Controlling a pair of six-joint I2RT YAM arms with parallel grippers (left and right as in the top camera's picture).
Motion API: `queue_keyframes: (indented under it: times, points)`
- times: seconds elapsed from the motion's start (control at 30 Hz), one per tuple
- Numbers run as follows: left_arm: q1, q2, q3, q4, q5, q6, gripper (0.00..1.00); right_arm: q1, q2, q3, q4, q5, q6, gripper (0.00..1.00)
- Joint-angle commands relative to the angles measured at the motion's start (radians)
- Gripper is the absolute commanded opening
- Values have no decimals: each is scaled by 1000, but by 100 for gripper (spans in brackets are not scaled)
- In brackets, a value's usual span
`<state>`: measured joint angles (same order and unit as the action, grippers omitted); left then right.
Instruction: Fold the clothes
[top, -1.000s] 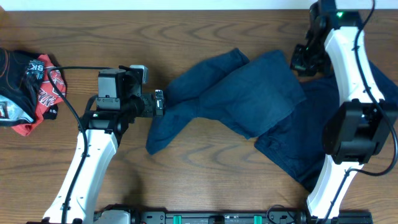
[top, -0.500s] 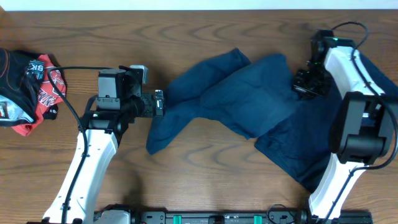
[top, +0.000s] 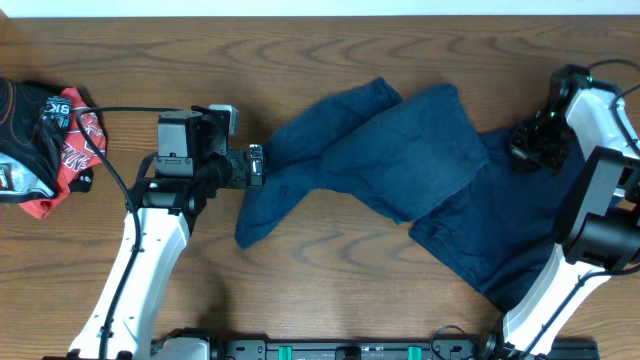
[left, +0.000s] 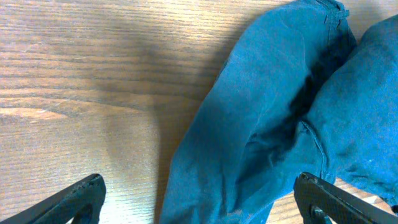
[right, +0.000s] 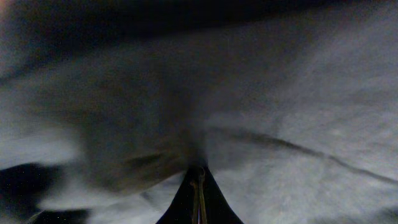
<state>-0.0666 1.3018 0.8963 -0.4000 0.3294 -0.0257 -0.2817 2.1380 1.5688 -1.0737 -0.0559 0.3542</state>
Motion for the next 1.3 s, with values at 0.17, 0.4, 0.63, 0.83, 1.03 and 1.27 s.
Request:
queue_keyframes:
  times: [0.17,0.4,0.63,0.83,1.03,1.27]
  points:
    - [3,6,9,-2,-9,-2,98,-15,-14,-102,76,56,24,1]
    - [4,6,9,-1,-10,-1,98,-129,-16,-95,109,108,72,1]
    - [3,6,9,0,-10,-1,98,-330,-16,-82,132,107,87,1]
    - [4,6,9,10,-10,-1,98,-491,-18,-3,126,103,68,1]
    - [3,6,9,20,-10,-1,98,-537,-18,107,126,126,-45,1]
    - [3,6,9,25,-10,-1,98,-471,-18,236,22,108,-81,1]
